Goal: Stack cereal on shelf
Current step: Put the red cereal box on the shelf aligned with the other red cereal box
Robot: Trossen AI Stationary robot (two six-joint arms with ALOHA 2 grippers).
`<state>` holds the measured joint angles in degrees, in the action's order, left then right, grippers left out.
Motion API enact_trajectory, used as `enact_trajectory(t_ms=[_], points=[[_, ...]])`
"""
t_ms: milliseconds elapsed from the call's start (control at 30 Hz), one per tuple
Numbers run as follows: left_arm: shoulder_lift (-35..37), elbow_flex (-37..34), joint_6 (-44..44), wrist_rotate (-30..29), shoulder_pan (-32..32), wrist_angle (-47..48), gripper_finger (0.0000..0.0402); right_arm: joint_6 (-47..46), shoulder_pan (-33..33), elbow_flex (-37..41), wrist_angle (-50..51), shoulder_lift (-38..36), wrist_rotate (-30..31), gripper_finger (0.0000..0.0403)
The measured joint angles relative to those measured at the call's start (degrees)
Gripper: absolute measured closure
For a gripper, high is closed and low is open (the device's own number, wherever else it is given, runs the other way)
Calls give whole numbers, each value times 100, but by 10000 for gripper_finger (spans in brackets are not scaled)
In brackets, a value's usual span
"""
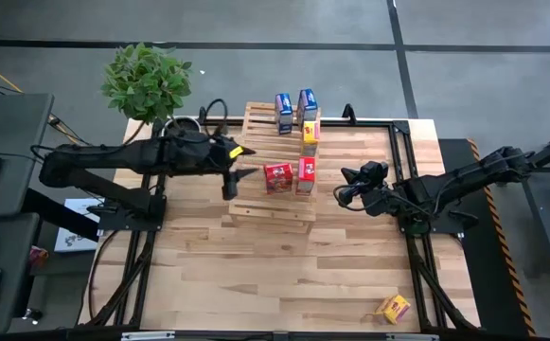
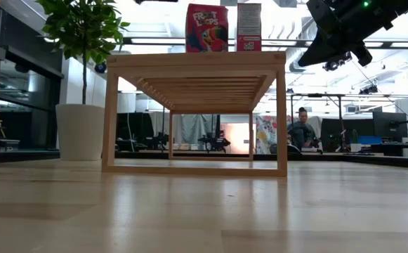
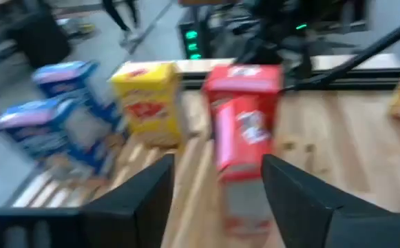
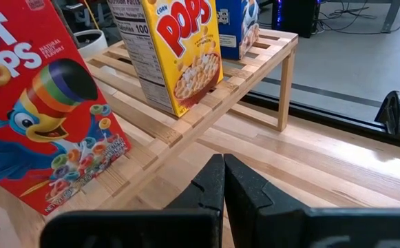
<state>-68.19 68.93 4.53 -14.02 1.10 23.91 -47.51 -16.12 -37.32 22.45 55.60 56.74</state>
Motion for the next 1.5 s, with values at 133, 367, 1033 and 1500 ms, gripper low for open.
enact_trajectory(t_ms=[133, 367, 1033, 1500], points=[[443, -803, -143, -585, 21, -277, 264, -2, 0, 0, -3, 0, -1, 402], [1103, -2936, -619, -645, 279, -2635, 389, -5, 0, 0, -58, 1, 1, 402], [-419, -3449, -1370, -306, 369, -4790, 401, -7, 0, 0, -130, 1, 10, 402], [-490, -3449, -1469, -507, 107, -4981, 401, -13, 0, 0, -131, -1, 12, 402]])
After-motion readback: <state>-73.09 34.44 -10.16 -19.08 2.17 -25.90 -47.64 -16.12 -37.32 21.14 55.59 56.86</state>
